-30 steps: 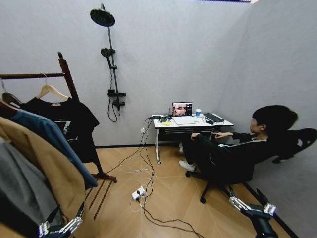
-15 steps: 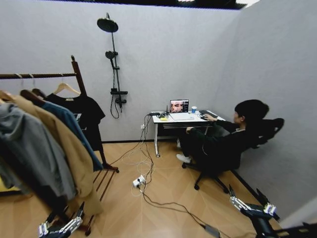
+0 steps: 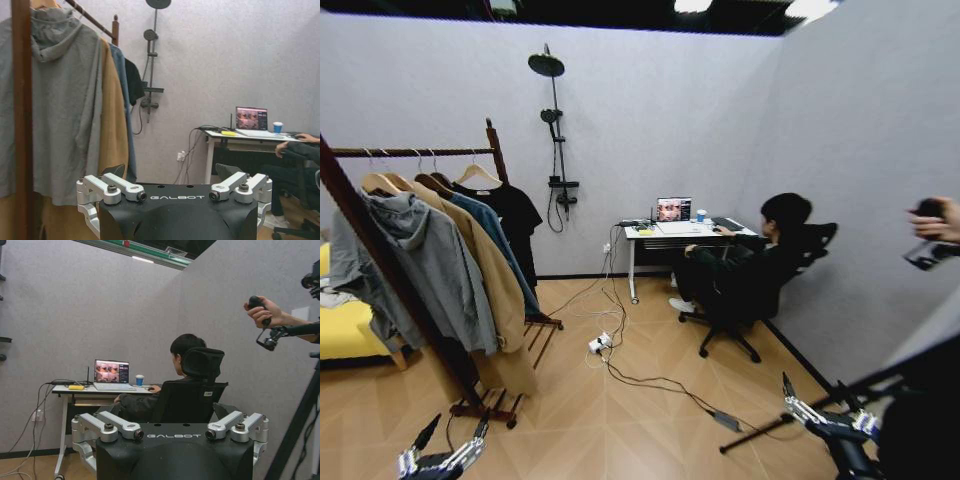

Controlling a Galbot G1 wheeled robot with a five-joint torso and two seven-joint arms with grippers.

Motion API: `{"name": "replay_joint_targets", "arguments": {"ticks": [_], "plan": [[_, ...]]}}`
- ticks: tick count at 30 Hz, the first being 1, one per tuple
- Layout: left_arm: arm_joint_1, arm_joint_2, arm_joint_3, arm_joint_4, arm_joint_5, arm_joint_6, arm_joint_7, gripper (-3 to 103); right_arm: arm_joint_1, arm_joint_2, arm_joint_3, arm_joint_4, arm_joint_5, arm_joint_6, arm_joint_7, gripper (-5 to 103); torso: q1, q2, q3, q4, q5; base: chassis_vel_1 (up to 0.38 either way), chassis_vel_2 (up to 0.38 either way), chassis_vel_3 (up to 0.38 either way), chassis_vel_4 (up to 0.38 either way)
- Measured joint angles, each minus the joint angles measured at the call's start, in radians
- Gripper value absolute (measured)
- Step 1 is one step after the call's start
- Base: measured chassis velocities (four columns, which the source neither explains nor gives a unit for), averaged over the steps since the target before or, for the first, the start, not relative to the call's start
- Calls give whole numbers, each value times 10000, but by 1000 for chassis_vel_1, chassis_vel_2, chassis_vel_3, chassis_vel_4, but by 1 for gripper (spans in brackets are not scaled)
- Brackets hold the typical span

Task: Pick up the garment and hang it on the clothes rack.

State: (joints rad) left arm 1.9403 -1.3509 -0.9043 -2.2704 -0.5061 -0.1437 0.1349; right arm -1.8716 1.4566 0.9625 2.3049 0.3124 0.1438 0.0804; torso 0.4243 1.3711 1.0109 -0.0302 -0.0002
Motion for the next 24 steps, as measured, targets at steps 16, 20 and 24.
{"name": "replay_joint_targets", "arguments": {"ticks": [16,20,24], "plan": [[-1,0,1,0,0,0,2,100,4,0,-2,0,0,0,0,100,8,-5,4,3,1,-15,0,22,-8],[-1,0,0,0,0,0,2,100,4,0,-1,0,0,0,0,100,10,-6,5,4,2,9,-4,-13,5],[-1,0,1,-1,0,0,2,100,4,0,-1,0,0,0,0,100,13,-8,6,3,3,14,-27,-21,27]]}}
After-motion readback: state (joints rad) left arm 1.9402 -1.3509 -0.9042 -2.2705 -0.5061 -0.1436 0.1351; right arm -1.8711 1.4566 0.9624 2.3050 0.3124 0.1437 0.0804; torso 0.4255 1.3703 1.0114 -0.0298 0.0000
